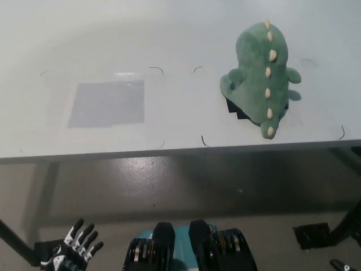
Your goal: Use both hands to pick up a dinasour on the right side and move it to the left side
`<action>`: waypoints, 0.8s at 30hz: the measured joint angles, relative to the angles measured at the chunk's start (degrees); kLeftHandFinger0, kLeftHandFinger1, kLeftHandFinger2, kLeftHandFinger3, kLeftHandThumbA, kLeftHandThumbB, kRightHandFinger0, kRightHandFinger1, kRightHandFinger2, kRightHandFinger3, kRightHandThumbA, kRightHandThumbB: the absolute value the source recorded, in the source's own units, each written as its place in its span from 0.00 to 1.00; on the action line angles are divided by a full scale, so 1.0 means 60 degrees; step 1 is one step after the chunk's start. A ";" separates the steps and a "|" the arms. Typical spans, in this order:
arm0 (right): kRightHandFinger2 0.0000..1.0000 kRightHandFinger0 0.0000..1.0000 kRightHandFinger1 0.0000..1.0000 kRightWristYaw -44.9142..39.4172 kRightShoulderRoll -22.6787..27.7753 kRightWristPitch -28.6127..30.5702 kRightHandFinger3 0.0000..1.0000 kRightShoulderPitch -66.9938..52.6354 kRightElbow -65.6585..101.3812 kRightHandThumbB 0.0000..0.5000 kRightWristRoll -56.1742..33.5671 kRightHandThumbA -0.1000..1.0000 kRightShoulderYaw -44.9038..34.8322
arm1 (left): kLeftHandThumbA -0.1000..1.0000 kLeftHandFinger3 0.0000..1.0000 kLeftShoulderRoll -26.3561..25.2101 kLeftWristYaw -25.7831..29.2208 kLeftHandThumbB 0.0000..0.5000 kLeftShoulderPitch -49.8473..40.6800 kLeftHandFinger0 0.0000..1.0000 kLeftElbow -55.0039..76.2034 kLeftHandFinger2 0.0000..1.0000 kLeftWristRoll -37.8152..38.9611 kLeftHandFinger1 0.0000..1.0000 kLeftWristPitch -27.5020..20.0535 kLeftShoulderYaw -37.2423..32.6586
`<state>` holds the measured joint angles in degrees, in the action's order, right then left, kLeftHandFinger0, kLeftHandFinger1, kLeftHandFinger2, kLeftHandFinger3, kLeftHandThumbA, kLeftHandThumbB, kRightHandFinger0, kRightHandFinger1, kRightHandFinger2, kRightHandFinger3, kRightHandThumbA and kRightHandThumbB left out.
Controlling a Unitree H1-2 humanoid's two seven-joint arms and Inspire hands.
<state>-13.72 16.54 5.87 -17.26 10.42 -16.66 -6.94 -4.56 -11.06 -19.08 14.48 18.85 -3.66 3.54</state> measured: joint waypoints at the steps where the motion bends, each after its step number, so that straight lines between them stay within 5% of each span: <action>1: 1.00 1.00 1.00 0.0002 0.0000 0.0001 1.00 0.0038 0.0118 0.37 -0.0012 1.00 -0.0005 | 1.00 1.00 0.0007 0.0001 0.69 0.0032 1.00 0.0148 1.00 0.0000 1.00 -0.0001 0.0000; 5: 1.00 1.00 1.00 0.0005 0.0000 0.0000 1.00 0.0146 0.0638 0.34 -0.0112 1.00 -0.0059 | 1.00 1.00 0.0046 0.0025 0.72 0.0164 1.00 0.0709 1.00 0.0001 1.00 0.0010 -0.0005; 6: 1.00 1.00 1.00 0.0008 0.0000 -0.0001 1.00 0.0172 0.0736 0.49 -0.0135 1.00 -0.0070 | 1.00 1.00 0.0059 0.0033 0.71 0.0202 1.00 0.0831 1.00 0.0002 1.00 0.0018 -0.0005; 7: 1.00 1.00 1.00 0.0016 -0.0001 -0.0008 1.00 0.0208 0.0841 0.52 -0.0156 1.00 -0.0087 | 1.00 1.00 0.0067 0.0043 0.74 0.0259 1.00 0.0971 1.00 0.0004 1.00 0.0039 -0.0005; 11: 1.00 1.00 1.00 0.0081 -0.0028 -0.0030 1.00 0.0361 0.1419 0.52 -0.0249 1.00 -0.0208 | 1.00 1.00 0.0067 0.0091 0.70 0.0551 1.00 0.1659 1.00 0.0029 1.00 0.0127 -0.0008; 14: 1.00 1.00 1.00 0.0104 -0.0051 -0.0056 1.00 0.0515 0.1801 0.62 -0.0343 1.00 -0.0293 | 1.00 1.00 0.0054 0.0117 0.75 0.0858 1.00 0.2077 1.00 0.0057 1.00 0.0306 -0.0019; 19: 1.00 1.00 1.00 0.0207 -0.0041 -0.0298 1.00 0.1185 0.2278 0.62 -0.0510 1.00 -0.0497 | 1.00 1.00 0.0003 0.0322 0.86 0.1961 1.00 0.2671 1.00 0.0103 1.00 0.0898 -0.0008; 24: 1.00 1.00 1.00 0.0325 0.0012 -0.0760 1.00 0.1907 0.2432 0.65 -0.0508 1.00 -0.0567 | 1.00 1.00 0.0029 0.0568 0.86 0.3409 1.00 0.2639 1.00 0.0055 1.00 0.1505 -0.0031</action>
<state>-11.77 16.61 1.31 -5.82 25.01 -19.71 -10.35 -4.38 -7.66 1.37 30.32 19.18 5.37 3.36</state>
